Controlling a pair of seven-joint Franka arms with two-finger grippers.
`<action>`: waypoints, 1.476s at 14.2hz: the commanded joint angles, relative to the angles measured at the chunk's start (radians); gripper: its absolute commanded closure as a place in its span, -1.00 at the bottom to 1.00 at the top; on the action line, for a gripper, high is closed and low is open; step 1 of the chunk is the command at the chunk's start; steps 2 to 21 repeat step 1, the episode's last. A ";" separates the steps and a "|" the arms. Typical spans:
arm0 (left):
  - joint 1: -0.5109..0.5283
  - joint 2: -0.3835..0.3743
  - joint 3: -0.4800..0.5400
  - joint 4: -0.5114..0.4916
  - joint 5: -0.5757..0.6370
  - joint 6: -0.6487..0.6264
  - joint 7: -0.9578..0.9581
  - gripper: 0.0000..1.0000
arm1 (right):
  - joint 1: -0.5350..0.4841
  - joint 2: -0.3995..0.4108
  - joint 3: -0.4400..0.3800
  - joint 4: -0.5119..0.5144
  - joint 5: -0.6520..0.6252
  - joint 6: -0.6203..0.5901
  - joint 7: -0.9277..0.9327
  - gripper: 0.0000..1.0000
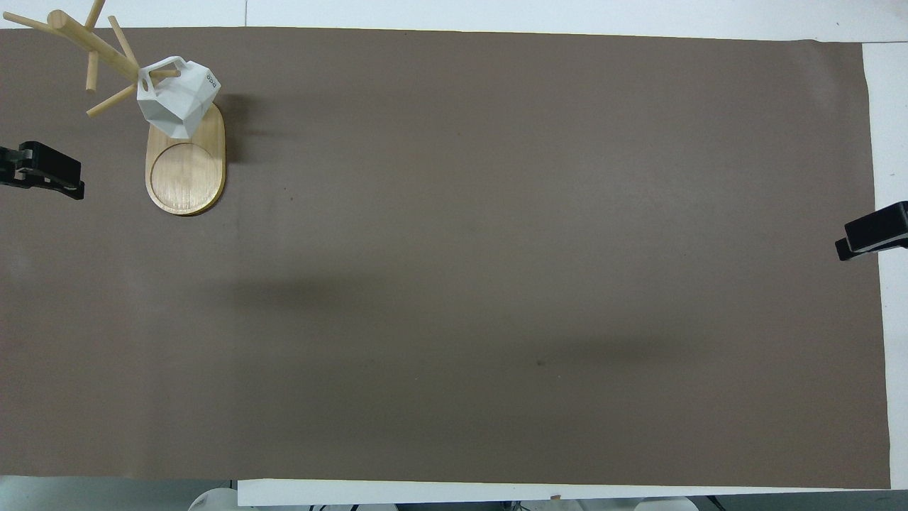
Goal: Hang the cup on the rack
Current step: 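Open the left gripper and withdraw it from the cup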
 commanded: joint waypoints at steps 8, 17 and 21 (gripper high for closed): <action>-0.011 0.011 0.004 0.027 0.022 -0.033 0.014 -0.99 | -0.009 -0.027 0.005 -0.032 0.004 0.007 0.006 -0.99; -0.011 0.011 0.004 0.027 0.022 -0.033 0.014 -0.99 | -0.009 -0.027 0.005 -0.032 0.004 0.007 0.006 -0.99; -0.011 0.011 0.004 0.027 0.022 -0.033 0.014 -0.99 | -0.009 -0.027 0.005 -0.032 0.004 0.007 0.006 -0.99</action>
